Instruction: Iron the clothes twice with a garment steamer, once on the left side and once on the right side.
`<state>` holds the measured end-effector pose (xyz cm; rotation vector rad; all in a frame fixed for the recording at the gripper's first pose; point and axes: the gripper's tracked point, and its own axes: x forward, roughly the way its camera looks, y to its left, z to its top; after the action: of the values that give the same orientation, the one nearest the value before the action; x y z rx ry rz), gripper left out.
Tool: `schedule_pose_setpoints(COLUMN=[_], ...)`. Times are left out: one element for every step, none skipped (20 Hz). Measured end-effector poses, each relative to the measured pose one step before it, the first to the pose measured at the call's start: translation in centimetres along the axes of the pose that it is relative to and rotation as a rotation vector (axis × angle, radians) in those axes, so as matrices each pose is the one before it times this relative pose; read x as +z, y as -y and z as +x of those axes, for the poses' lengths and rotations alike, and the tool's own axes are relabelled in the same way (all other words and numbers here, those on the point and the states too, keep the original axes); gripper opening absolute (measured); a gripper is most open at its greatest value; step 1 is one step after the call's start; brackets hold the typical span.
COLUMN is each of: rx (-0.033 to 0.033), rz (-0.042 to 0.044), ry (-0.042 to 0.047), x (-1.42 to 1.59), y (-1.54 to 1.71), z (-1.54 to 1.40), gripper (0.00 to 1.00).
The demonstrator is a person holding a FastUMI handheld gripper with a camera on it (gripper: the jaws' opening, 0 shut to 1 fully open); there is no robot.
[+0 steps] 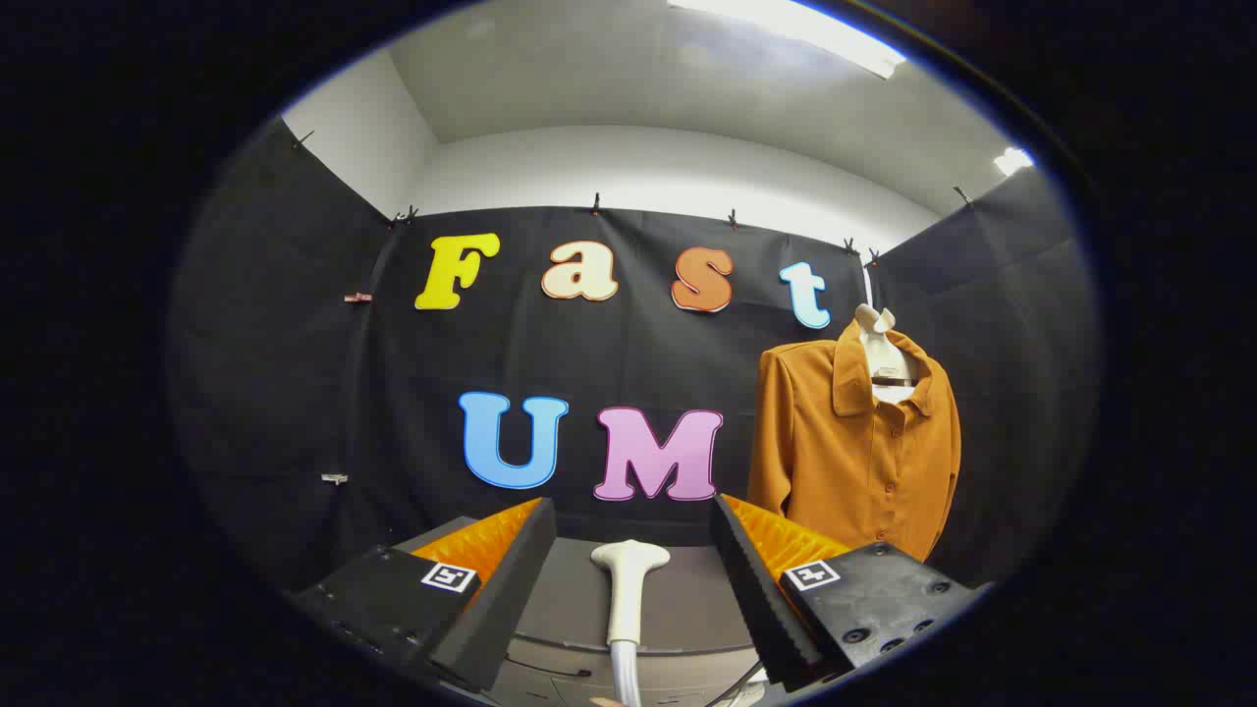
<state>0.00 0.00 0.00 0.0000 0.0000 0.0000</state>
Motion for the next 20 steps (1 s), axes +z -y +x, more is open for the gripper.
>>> schedule_pose_setpoints(rx=[-0.00108, -0.00370, -0.00111, 0.00072, 0.00180, -0.00045, -0.00215, -0.00173, 0.00231, 0.00240, -0.00120, -0.00374, -0.00182, -0.00199, -0.00129, -0.00144, -0.00282, -0.00232, -0.00095, -0.00275], rz=[-0.00322, -0.00536, -0.00179, 0.00317, 0.00487, 0.00236, -0.00103, -0.00109, 0.00231, 0.00417, 0.00438, 0.00391, 0.00278, 0.00074, -0.00141, -0.00185, -0.00129, -0.00050, 0.00076, 0.00062], ry=[-0.00484, -0.00337, -0.00269, -0.00056, -0.00131, -0.00160, -0.00275, -0.00248, -0.00199, -0.00240, -0.00069, 0.00032, 0.00125, -0.00015, -0.00132, -0.00216, -0.00364, -0.00445, -0.00433, -0.00407], x=[-0.096, -0.100, 0.005, 0.101, -0.024, -0.027, -0.026, -0.091, -0.049, -0.001, 0.080, 0.080, 0.002, -0.010, -0.038, -0.108, -0.037, -0.143, -0.120, -0.130], y=[0.017, 0.090, 0.092, -0.087, -0.075, -0.018, 0.023, 0.062, -0.124, -0.067, 0.047, 0.171, 0.007, 0.012, -0.024, 0.022, -0.002, 0.019, -0.060, -0.051], z=[-0.004, -0.078, -0.140, -0.089, -0.045, -0.035, -0.014, -0.120, -0.009, -0.133, -0.074, -0.084, -0.011, -0.023, 0.023, 0.010, 0.028, 0.029, -0.015, 0.007], gripper=[0.98, 0.98, 0.98, 0.98, 0.98, 0.98, 0.98, 0.98, 0.98, 0.98, 0.98, 0.98, 0.98, 0.98, 0.98, 0.98, 0.98, 0.98, 0.98, 0.98])
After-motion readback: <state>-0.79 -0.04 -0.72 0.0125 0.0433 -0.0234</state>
